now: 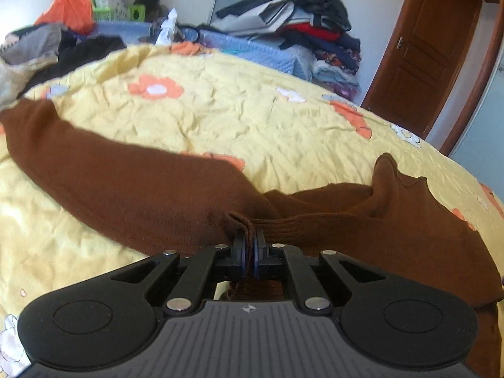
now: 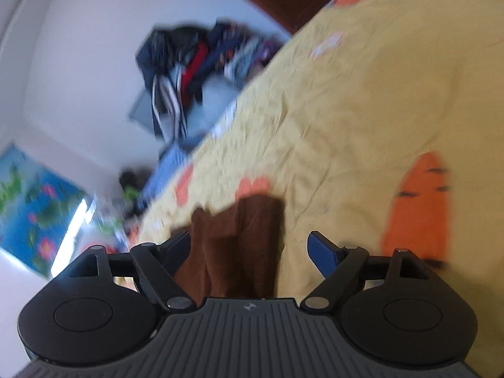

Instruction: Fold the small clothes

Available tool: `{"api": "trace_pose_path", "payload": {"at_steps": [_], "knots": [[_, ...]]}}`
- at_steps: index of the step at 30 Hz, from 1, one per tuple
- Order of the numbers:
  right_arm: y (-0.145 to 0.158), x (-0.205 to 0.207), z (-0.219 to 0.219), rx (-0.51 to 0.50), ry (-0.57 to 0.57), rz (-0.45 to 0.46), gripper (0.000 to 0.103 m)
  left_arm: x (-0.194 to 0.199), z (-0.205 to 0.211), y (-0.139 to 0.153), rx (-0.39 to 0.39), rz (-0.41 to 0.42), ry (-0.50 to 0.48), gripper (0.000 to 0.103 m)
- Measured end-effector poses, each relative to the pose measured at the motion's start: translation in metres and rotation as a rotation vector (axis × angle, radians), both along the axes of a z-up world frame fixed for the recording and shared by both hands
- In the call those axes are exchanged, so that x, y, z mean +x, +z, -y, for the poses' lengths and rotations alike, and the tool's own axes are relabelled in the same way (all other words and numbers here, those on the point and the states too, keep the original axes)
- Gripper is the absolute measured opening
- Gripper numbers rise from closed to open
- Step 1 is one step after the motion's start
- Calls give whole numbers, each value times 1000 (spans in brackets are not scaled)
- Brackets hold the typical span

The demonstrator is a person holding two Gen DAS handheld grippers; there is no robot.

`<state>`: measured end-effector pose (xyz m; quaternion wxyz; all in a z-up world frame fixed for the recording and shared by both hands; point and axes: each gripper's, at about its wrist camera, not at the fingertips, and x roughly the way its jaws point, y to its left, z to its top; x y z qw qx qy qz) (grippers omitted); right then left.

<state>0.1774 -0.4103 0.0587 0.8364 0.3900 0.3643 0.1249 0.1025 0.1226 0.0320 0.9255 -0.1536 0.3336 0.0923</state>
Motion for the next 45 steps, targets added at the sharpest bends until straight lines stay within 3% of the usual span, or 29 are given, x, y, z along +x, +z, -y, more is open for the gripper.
{"api": "trace_pose_path", "payload": {"at_steps": [2,5,8,14,17,21,24,27,29,30,31,34,35,36,38,39,41,43,44,45], "knots": [[-8,19,-18,-56,41,-50,82,-4,0,4,8,14,2,6],[-10,37,-36,-119,73,-25,78,-11,-1,8,20,15,0,6],[-10,48,-37,-94,66,-43,76,-21,1,12,10,30,-16,7],[-12,42,-35,-58,73,-40,73,-3,8,-10,-50,-39,-73,7],[-10,43,-35,-69,79,-49,72,1,9,-13,-38,-37,-54,4],[-7,45,-36,-91,97,-55,72,-10,-6,12,-5,33,-19,4],[-8,45,-36,-94,98,-39,72,-8,-18,10,47,-2,-1,4],[-9,47,-42,-112,104,-30,72,-8,-13,3,49,-32,-37,4],[-5,48,-53,-188,135,-27,61,-10,-7,1,61,-26,-39,5],[-4,50,-58,-228,163,-42,29,-9,-6,0,63,-26,-35,7],[-8,54,-63,-253,197,-80,12,-9,-6,-1,58,-30,-34,8],[1,51,-61,-299,214,-55,12,-15,-13,4,32,-24,-34,20],[7,49,-55,-302,202,-40,12,-19,-19,7,31,-12,-27,36],[10,48,-47,-298,185,-29,11,-25,-24,11,37,7,-13,61],[4,49,-31,-305,157,-64,11,-38,-38,16,65,63,49,90],[-4,50,-28,-298,167,-84,9,-43,-46,18,76,90,86,91],[-8,45,-24,-253,165,-77,11,-46,-64,20,57,104,137,91],[-3,40,-24,-231,143,-71,39,-43,-79,25,33,103,160,90],[3,35,-26,-256,111,-53,51,-39,-82,30,41,107,155,90],[13,27,-31,-309,57,-15,70,-35,-81,35,59,118,134,90]]}}
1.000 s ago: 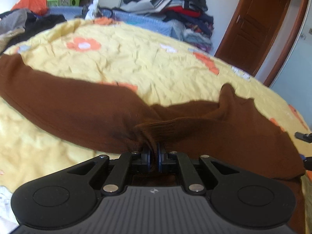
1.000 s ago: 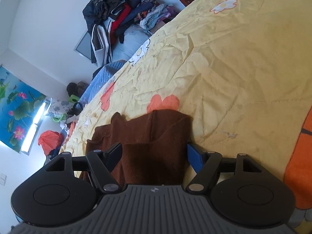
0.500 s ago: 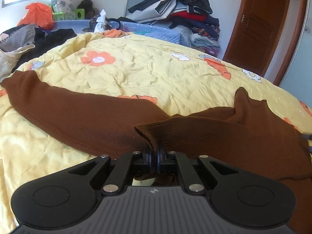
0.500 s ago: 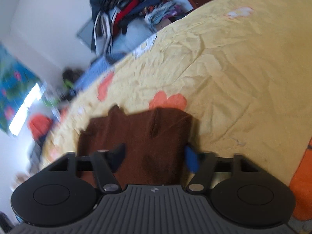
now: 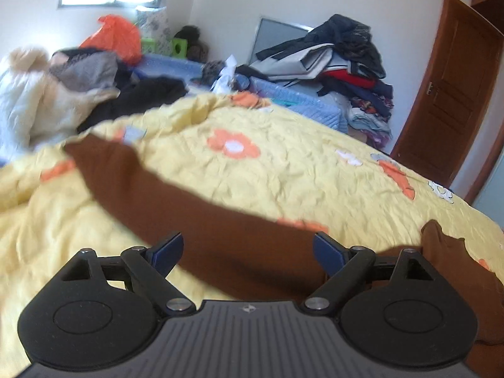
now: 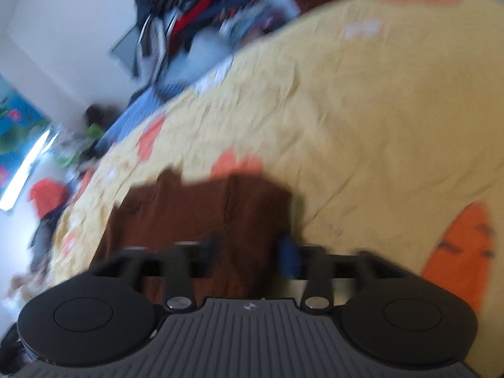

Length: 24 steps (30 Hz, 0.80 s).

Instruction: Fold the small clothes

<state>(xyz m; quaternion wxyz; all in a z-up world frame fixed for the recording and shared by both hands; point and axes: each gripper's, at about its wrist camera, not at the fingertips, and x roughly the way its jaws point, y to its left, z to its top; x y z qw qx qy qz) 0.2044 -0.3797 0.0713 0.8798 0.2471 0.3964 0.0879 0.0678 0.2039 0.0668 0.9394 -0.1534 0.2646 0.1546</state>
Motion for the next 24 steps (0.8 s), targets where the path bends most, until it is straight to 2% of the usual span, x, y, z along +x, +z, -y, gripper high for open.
{"api": "trace_pose_path", "payload": {"at_steps": [1,2,4,5,8,9,13,14,15,16,17,18,19,20,21,24], "knots": [[10,-9,-7,-58,-30,63,71,6,4,6,33,12,-30,90],[17,-16,-16,-81,-10,117,70,14,10,11,74,24,-69,90],[20,-25,-40,-70,89,157,70,39,28,16,147,12,-175,90],[18,-27,-55,-89,142,156,70,55,38,14,166,-20,-236,90],[1,-26,-93,-215,244,142,69,102,59,0,124,-147,-372,90],[-9,-24,-96,-215,243,119,71,116,66,-6,104,-184,-415,90],[-23,-34,-92,-179,221,238,79,152,101,-24,132,-256,-538,84],[-24,-36,-93,-178,226,249,80,157,108,-30,137,-278,-577,75],[-22,-36,-95,-176,232,250,83,161,115,-38,145,-311,-615,62],[-22,-35,-96,-172,240,250,86,166,122,-46,163,-345,-641,60],[-21,-35,-97,-165,244,250,87,163,127,-47,200,-312,-650,59],[-22,-35,-97,-157,247,250,88,163,130,-48,215,-303,-668,48],[-23,-35,-97,-150,247,251,88,163,129,-47,194,-298,-683,38],[-24,-36,-97,-144,245,252,89,163,128,-45,167,-295,-700,14],[-23,-37,-96,-138,244,253,89,163,131,-43,169,-295,-718,8],[-24,-37,-95,-123,243,254,89,158,141,-37,250,-276,-759,5]]}}
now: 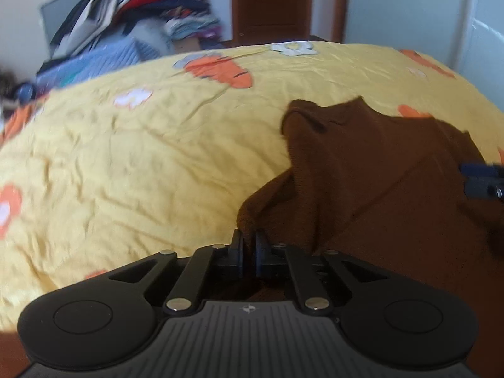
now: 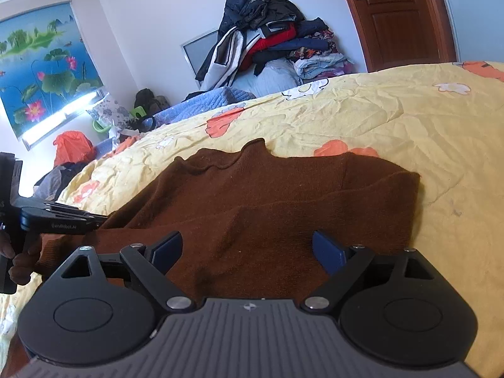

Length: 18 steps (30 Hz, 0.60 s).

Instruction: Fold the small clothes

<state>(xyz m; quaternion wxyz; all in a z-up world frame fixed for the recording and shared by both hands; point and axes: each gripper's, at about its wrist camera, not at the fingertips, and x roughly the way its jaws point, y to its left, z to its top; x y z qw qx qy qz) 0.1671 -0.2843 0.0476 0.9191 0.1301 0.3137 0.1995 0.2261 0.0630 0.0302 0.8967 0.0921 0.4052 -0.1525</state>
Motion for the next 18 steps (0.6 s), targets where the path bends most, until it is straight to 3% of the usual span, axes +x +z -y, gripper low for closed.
{"api": "trace_pose_path", "payload": {"at_steps": [4,6,8,10,13,16,17,18], "knots": [[-1,-1,0,8,-1,-1,90,15,-19,17,69,91,93,5],[-1,-1,0,9,-1,-1,90,32,-41,17,42,60,172,5],[-1,-1,0,13,-1,-1,90,39,-47,3,43,19,179,5],[-1,-1,0,18,1,-2,91,32,-39,-12,106,73,165,5],[-1,0,1,26,3,-3,91,30,-40,-10,70,81,220,10],[-1,-1,2,34,3,-4,91,22,-58,6,40,102,258,28],[-1,-1,3,37,2,-4,91,15,-67,13,44,131,299,42],[-1,-1,3,39,2,-4,91,3,-80,22,43,167,344,65]]}}
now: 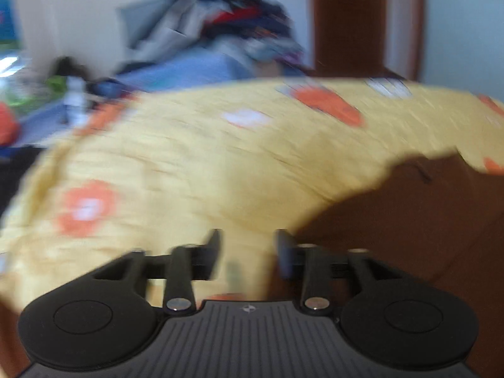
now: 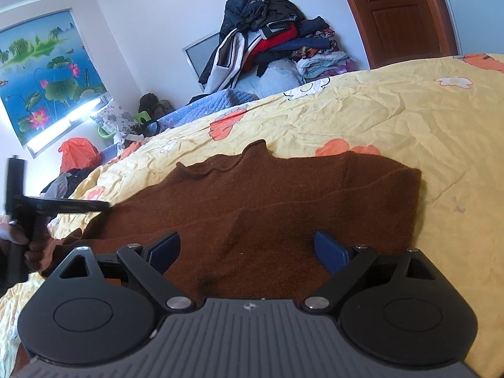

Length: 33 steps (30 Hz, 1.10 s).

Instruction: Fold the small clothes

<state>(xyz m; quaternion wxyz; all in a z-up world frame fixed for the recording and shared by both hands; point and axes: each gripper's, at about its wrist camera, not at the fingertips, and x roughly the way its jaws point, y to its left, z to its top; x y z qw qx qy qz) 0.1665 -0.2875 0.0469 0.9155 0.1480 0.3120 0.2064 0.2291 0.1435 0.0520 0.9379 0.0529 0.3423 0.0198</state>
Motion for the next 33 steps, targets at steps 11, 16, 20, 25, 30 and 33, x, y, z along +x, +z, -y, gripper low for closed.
{"api": "trace_pose_path", "payload": {"at_steps": [11,16,20,25,30,33], "knots": [[0,0,-1,1,2,0,93,-156,-242,17,-462,274,823,86],[1,-1,-5,-24,5,2,93,-167,-273,-13,-670,246,839,86],[2,-1,-7,-42,5,3,94,-145,-273,-25,-710,245,804,86],[2,0,-9,-56,7,3,94,-117,-285,-51,-699,147,825,38],[1,0,-10,-57,13,3,96,-113,-272,-40,-570,162,796,6],[1,1,-9,-51,14,2,96,-132,-266,-9,-519,252,812,5]]}}
